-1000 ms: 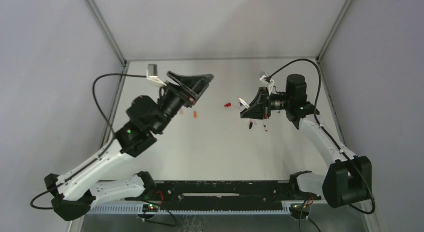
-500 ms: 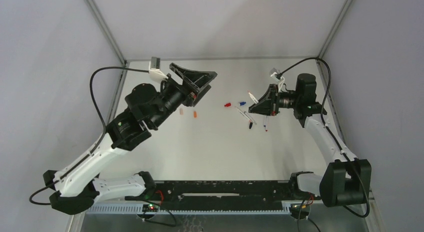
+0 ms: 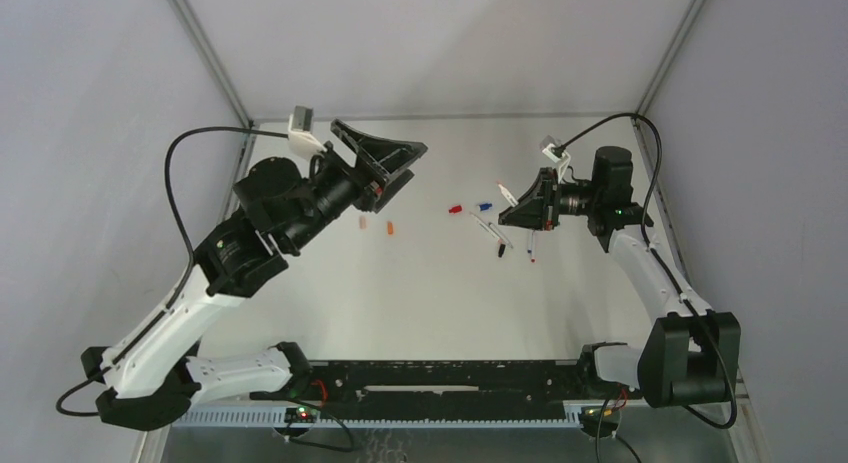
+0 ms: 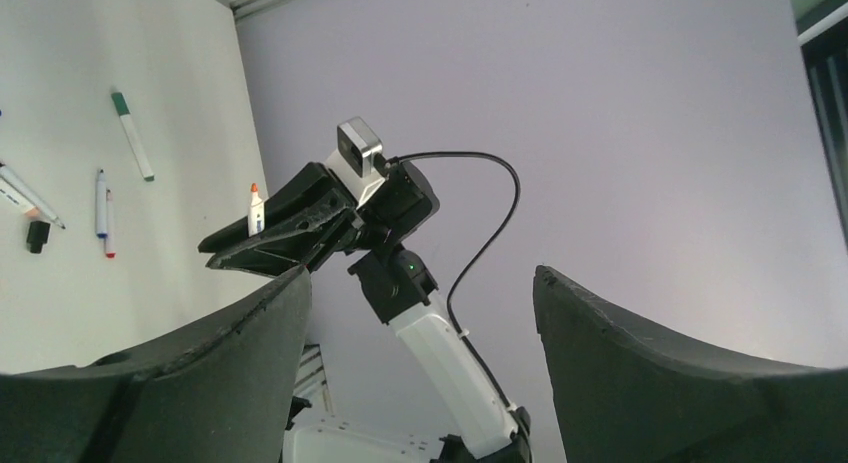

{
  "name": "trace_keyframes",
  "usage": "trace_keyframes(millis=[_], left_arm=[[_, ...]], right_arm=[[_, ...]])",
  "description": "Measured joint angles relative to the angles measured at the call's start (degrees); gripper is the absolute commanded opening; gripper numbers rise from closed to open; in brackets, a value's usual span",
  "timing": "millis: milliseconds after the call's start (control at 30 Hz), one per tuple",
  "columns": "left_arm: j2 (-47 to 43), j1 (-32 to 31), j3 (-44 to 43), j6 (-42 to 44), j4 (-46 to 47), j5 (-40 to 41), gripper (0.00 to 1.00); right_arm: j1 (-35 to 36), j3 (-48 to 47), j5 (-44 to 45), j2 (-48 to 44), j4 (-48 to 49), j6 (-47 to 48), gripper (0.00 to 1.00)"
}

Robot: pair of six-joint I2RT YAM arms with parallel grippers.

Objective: Insert the pens into the pen caps
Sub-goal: Insert the pen into the pen cap.

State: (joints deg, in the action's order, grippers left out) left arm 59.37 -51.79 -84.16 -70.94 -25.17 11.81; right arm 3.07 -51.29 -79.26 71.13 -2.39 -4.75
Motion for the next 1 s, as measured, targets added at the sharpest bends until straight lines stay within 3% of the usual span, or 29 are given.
trace_keyframes(millis=[167,267,500,633,700,800,867,1000], left_arm=[[1.5,-0.7,1.1,4.4,0.9,-0.6,0.94],[1.2,-0.1,6.5,10.4,4.1,-0.5,1.00],[0.0,4.3,25.9,27.9,12.2,0.0,1.00],[2.9,7.0,29.0,32.6,11.3,4.3,0.98],[5.9,7.7,28.5,34.1,10.6,7.7,0.92],[13.7,8.8,25.3,35.5,6.5,11.5,0.69],[19.5,9.8,22.5,35.9,4.2,12.8,0.59],[28.3,12.8,19.6,37.4,0.8,13.6,0.50]], right_arm=[[0.2,0.0,0.1,0.0,-0.4,0.8,0.00],[0.4,0.0,0.8,-0.4,-2.5,2.9,0.00],[0.4,0.0,4.0,-2.7,-8.8,9.6,0.00],[0.7,-0.7,5.5,-3.0,-11.1,11.7,0.00],[1.1,-1.0,6.1,-3.1,-11.9,12.4,0.00],[1.9,-1.1,7.1,-3.9,-12.7,13.1,0.00],[2.4,-1.1,7.3,-4.3,-13.2,13.5,0.00],[3.3,-1.1,8.1,-4.4,-13.4,13.9,0.00]])
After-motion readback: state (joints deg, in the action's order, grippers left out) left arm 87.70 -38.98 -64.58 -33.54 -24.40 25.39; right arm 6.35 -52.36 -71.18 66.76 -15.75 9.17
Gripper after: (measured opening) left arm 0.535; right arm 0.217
